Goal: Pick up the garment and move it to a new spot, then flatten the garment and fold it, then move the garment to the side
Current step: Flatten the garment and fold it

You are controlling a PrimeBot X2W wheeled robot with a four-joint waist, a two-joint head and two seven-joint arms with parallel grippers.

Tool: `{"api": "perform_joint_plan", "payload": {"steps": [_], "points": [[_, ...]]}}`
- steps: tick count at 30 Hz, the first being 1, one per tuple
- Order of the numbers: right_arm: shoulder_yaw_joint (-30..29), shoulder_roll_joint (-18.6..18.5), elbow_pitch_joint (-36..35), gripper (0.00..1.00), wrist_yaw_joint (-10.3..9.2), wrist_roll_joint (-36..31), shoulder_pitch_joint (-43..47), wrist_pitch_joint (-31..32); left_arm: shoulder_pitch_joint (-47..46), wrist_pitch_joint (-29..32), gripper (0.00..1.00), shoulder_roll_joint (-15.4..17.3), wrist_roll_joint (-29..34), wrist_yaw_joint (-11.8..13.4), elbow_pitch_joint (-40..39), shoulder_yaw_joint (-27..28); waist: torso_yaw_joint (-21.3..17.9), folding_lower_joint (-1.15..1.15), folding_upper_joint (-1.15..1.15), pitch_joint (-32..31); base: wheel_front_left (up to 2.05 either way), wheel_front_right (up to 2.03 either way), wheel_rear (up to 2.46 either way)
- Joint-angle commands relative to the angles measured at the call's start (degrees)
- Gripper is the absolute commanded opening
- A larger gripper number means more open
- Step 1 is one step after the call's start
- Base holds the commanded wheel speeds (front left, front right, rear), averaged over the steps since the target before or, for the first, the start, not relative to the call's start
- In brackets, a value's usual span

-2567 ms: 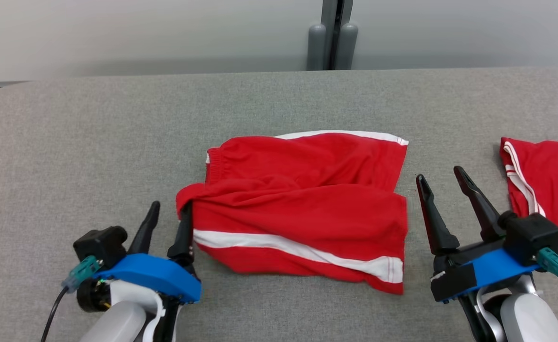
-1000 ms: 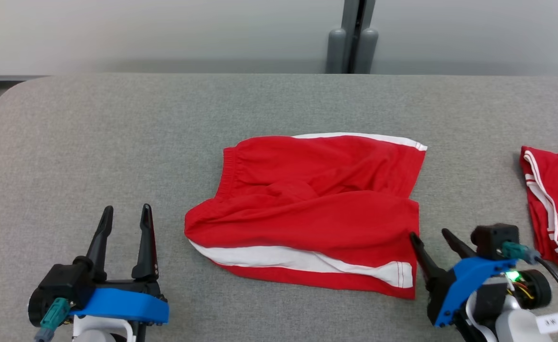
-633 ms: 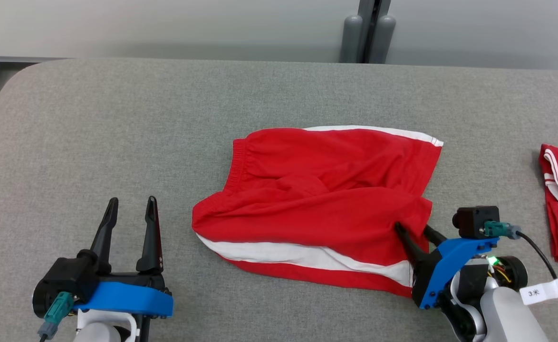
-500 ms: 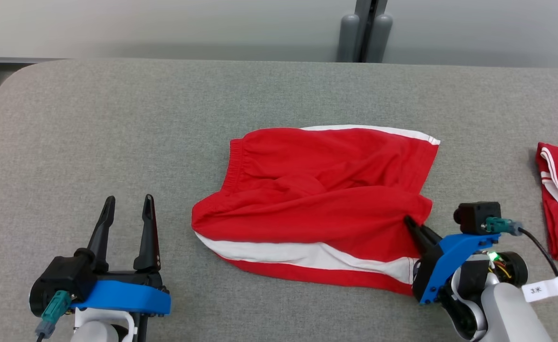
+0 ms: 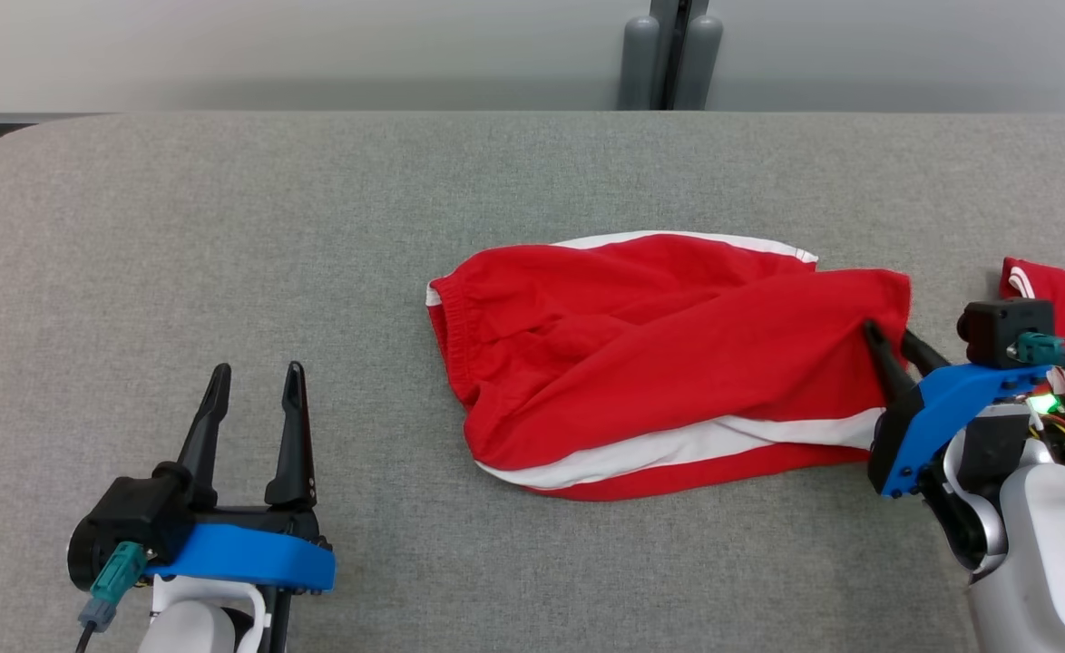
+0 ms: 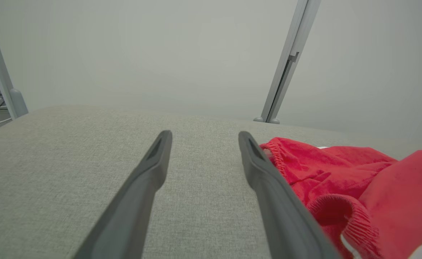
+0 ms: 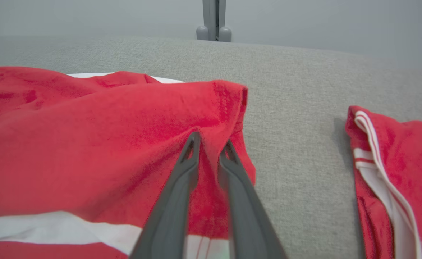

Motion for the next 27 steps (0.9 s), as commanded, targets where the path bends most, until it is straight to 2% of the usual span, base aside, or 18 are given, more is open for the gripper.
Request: {"api": "perform_joint_plan", "payload": {"steps": [1, 5, 9, 12, 18, 27], "points": [[0.35, -0.84, 0.44, 1.0, 0.03, 0.54, -0.52, -0.56, -0.94, -0.25, 1.0, -0.03, 0.26, -0.37, 0.41, 0.06, -0.02, 0.0, 0.0, -0.37, 0.0, 0.0, 0.0], [-0.34, -1.14, -0.26, 1.0, 0.03, 1.42, 2.16, -2.91, -0.02, -0.25, 1.0, -0.37, 0.41, -0.65, 0.87, 0.33, -0.38, 0.0, 0.0, -1.83, 0.0, 0.0, 0.0], [-1.16, -0.95, -4.43, 1.0, 0.03, 0.8, 5.54, -9.28, 1.34, -0.25, 1.0, -0.61, 0.75, -0.76, 0.31, 1.03, -0.95, 0.0, 0.0, -3.56, 0.0, 0.0, 0.0], [-2.05, 0.02, -8.22, 1.0, 0.03, -0.37, 8.87, -14.48, 2.78, -0.25, 1.0, -0.79, 0.99, -0.83, -0.16, 1.82, -1.66, 0.0, 0.0, -4.8, 0.0, 0.0, 0.0], [-3.14, 1.94, -13.57, 1.0, 0.03, -2.48, 14.11, -20.34, 4.92, -0.25, 1.0, -1.18, 1.55, -0.87, -1.0, 3.18, -2.62, 0.0, 0.0, -6.31, 0.0, 0.0, 0.0], [-4.02, 4.27, -16.91, 1.0, 0.03, -3.69, 18.49, -20.37, 7.14, -0.25, 1.0, -1.99, 2.68, -1.0, -2.15, 4.67, -3.18, 0.0, 0.0, -6.82, 0.0, 0.0, 0.0]]}}
